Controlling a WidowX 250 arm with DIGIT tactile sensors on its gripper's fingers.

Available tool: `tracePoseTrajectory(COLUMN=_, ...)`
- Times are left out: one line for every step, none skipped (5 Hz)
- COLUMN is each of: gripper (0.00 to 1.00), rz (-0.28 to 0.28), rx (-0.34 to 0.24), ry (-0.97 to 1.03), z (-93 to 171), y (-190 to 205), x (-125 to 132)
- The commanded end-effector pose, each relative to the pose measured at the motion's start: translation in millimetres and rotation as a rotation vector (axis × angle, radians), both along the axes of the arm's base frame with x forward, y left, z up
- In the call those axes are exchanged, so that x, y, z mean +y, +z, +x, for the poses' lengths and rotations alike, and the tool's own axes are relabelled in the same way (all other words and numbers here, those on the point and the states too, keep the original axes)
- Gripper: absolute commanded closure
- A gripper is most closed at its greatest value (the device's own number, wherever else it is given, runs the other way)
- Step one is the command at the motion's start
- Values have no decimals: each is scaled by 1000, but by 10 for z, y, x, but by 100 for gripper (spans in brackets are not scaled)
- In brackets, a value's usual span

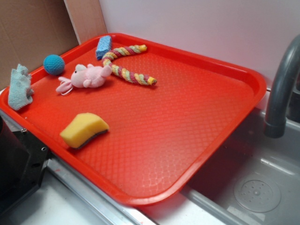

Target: Grab the blue cloth.

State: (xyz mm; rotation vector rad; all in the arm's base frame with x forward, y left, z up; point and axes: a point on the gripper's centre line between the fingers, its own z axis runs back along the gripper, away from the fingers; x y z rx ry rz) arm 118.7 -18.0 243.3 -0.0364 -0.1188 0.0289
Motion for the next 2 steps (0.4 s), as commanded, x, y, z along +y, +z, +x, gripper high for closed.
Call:
tracePoseTrajectory(gripper=0, rz=0, rx=0, ry=0, z=0, y=0, x=0)
tracePoseTrajectory(gripper=0, rz=-5, rx=14, ry=250, z=-15, y=-500, x=500)
